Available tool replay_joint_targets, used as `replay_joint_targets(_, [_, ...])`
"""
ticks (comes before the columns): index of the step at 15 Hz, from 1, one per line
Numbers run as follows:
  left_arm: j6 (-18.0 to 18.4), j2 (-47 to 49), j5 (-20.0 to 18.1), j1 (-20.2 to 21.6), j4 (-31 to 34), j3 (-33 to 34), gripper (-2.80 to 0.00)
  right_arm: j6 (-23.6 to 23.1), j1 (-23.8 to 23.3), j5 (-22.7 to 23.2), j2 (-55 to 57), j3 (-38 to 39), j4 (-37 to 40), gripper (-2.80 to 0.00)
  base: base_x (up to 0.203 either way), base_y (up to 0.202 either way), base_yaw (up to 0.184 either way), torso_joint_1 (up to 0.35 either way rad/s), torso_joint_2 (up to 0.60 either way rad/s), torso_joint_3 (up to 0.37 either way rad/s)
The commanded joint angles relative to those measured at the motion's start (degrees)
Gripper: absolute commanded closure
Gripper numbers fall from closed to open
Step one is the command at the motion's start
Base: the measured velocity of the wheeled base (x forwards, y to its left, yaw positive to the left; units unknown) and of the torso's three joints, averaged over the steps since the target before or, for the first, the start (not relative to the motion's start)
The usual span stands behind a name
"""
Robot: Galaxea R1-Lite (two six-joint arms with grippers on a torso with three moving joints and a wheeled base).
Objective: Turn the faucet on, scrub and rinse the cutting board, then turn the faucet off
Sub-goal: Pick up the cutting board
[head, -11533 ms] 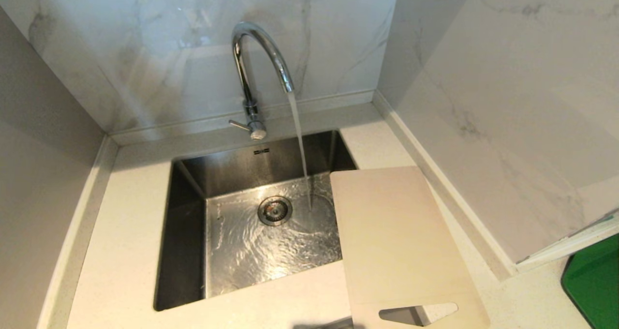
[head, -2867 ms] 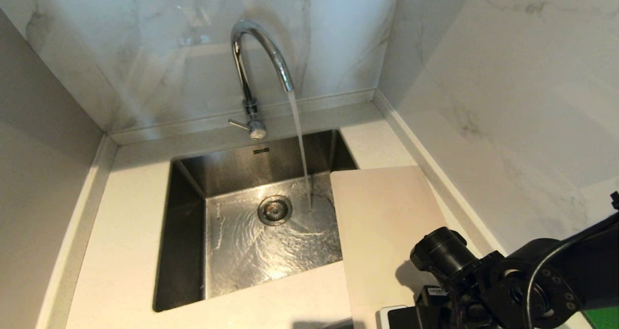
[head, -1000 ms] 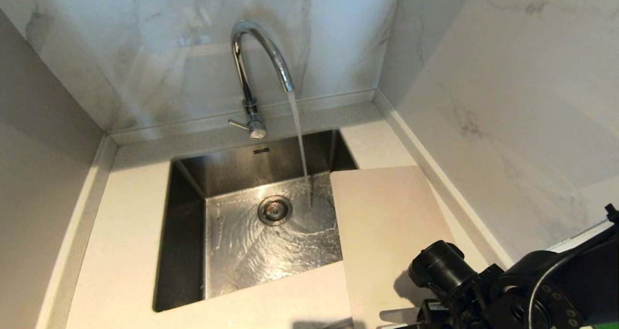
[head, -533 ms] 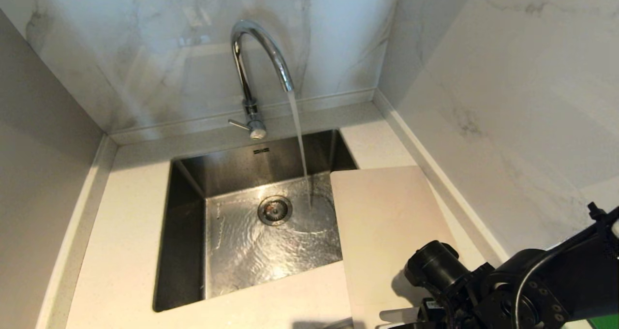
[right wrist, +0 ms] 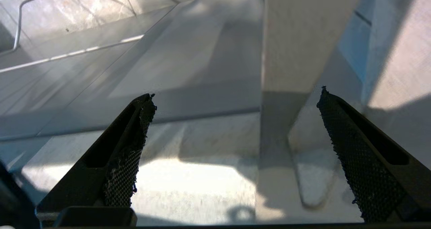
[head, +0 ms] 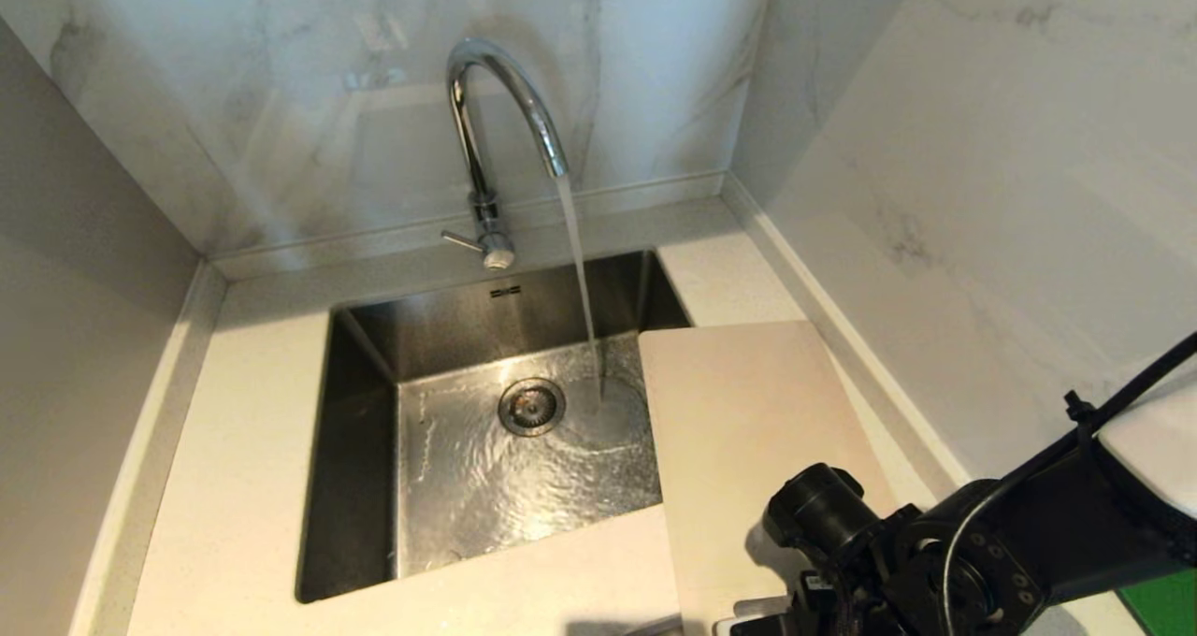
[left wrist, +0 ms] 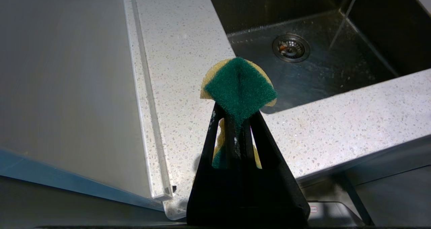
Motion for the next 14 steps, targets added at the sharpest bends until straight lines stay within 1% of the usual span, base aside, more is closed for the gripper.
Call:
replay_joint_targets(1, [0.0,0.1,0.0,0.0,0.0,0.0,0.0,-0.4,0.0,0.0,2.1,1.0,-3.3,-2.8,0.0,0.0,0.0,0.0,0.0,0.0])
replay_joint_targets(6, [0.0,0.1,0.0,0.0,0.0,0.0,0.0,-0.2,1.2,-0.2,3.5,2.3,-4.1,-2.8,0.0,0.0,0.0,0.0,0.0,0.0])
replay_joint_targets(10, [0.0,0.1,0.0,0.0,0.0,0.0,0.0,-0.1,2.0,-0.2,6.3,4.6,-10.0,-2.8,0.0,0.0,0.0,0.0,0.0,0.0])
replay_joint_targets(12, [0.0,0.1,0.0,0.0,0.0,0.0,0.0,-0.1,2.9,-0.3,6.3,5.7,-11.1,-2.8,0.0,0.0,0.0,0.0,0.0,0.0])
replay_joint_targets(14, [0.1,0.1,0.0,0.0,0.0,0.0,0.0,-0.1,2.9,-0.3,6.9,6.8,-14.0,-2.8,0.0,0.0,0.0,0.0,0.0,0.0])
